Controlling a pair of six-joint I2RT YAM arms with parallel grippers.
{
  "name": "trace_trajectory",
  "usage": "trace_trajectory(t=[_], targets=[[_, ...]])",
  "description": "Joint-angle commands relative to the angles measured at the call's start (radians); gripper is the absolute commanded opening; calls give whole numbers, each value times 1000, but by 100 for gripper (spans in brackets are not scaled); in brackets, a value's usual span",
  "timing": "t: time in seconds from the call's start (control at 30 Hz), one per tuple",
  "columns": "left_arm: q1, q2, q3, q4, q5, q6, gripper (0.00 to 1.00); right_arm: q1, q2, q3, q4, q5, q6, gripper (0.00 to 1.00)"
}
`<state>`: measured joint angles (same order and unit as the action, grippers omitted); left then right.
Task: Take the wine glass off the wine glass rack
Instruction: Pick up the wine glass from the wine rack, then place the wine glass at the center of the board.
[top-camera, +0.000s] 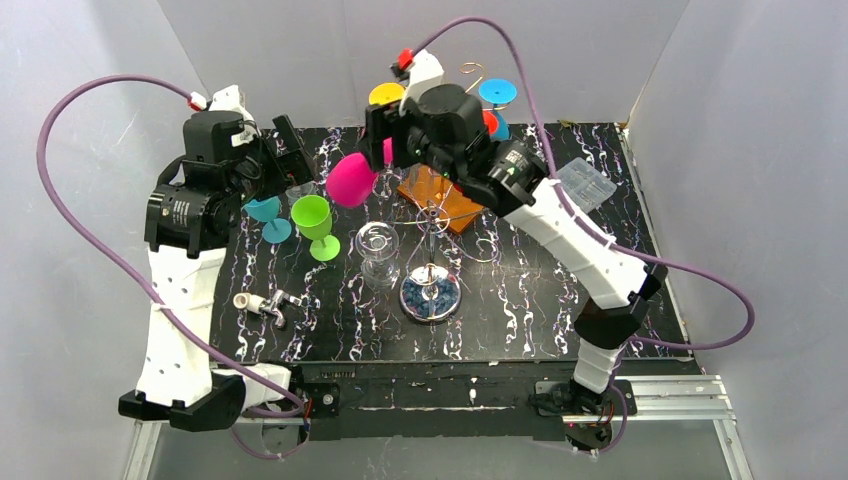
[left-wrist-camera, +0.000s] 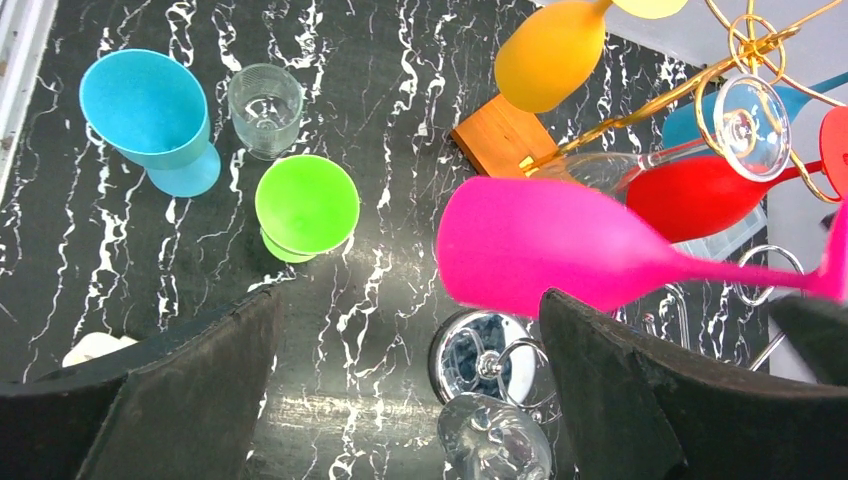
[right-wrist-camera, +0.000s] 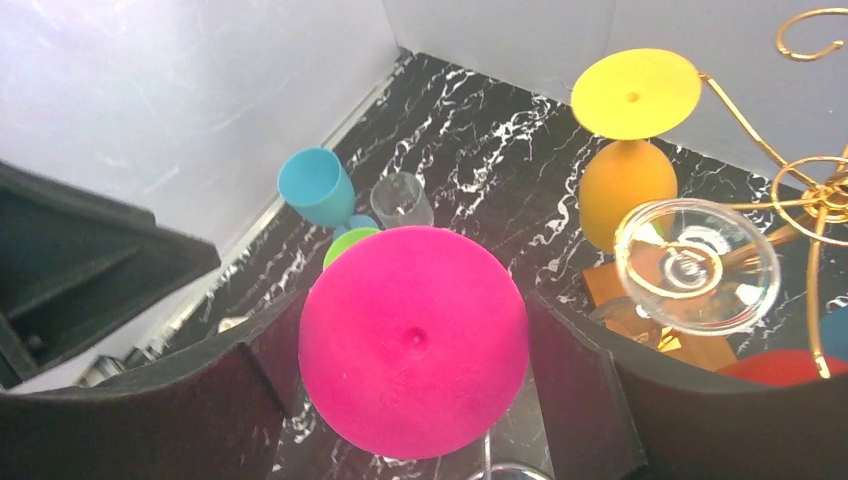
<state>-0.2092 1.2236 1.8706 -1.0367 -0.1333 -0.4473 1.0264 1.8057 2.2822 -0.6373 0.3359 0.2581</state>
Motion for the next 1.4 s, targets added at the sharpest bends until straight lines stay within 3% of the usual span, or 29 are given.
trace_trajectory(t=[0.0, 0.27, 0.4, 0.63, 0.83, 1.1, 1.2, 1.37], targets=[[24, 12, 29, 9, 86, 0, 99, -98, -84, -27, 136, -123, 92, 59], [100, 55, 44, 152, 396, -64, 99, -283, -127, -102, 245, -368, 241, 59], [161, 60, -15, 321, 610, -171, 100, -388, -150, -160, 319, -502, 338, 59], [208, 101, -108, 647, 916, -422, 88, -550, -171, -253, 488, -737, 507, 58], [208, 144, -138, 784, 1009, -537, 75, -654, -189, -358, 686, -879, 685, 58], [208, 181, -229, 1066, 1109, -775, 62, -677, -178, -406, 815, -950, 809, 57], [203, 194, -217, 1073, 1128, -796, 61, -677, -177, -412, 834, -956, 826, 57], [113, 236, -181, 1091, 1124, -822, 48, -677, -181, -430, 851, -962, 846, 57]])
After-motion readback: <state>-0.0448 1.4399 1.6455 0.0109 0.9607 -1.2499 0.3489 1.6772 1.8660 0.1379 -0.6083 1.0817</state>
